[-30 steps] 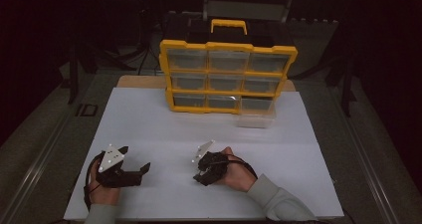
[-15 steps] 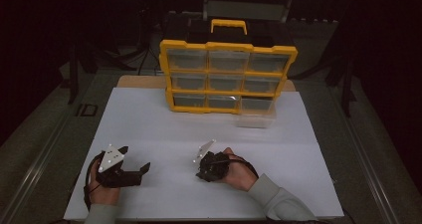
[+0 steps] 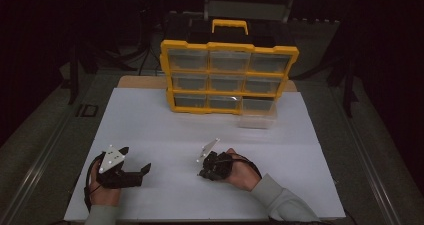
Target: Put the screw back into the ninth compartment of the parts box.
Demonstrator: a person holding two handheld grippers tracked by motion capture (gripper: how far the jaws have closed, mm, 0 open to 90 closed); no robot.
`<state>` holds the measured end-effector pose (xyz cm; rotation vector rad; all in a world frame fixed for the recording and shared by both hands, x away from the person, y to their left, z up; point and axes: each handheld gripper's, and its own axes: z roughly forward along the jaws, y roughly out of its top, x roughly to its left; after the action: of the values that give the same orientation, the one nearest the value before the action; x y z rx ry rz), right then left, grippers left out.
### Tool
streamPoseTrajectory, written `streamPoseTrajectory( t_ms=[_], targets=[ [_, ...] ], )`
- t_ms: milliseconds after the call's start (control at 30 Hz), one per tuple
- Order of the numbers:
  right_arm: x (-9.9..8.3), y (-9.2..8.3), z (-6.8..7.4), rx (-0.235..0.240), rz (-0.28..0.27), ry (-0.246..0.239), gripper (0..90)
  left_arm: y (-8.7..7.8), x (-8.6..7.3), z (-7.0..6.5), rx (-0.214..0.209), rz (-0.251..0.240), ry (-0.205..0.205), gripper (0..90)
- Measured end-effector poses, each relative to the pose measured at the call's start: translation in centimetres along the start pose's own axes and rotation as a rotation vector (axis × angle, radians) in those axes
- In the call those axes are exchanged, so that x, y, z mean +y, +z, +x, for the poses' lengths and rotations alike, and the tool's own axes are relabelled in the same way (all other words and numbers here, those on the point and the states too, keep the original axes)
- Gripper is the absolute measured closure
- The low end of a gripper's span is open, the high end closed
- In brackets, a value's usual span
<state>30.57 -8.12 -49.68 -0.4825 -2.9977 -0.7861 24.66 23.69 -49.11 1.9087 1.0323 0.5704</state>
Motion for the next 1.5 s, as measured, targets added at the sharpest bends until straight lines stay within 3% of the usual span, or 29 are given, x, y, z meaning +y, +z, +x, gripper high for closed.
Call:
streamPoseTrajectory(
  t_ms=[467, 1500],
  targets=[
    [-0.07, -0.52, -0.43, 0.006, 0.017, -0.01, 87.1, 0.01, 0.0, -0.01, 0.0, 0.001, 0.0, 4.6],
    [0.23, -1.08, -0.69, -0.003, 0.087, -0.085, 87.2, 0.0, 0.0, 0.0, 0.0, 0.0, -0.001, 4.6]
  ],
)
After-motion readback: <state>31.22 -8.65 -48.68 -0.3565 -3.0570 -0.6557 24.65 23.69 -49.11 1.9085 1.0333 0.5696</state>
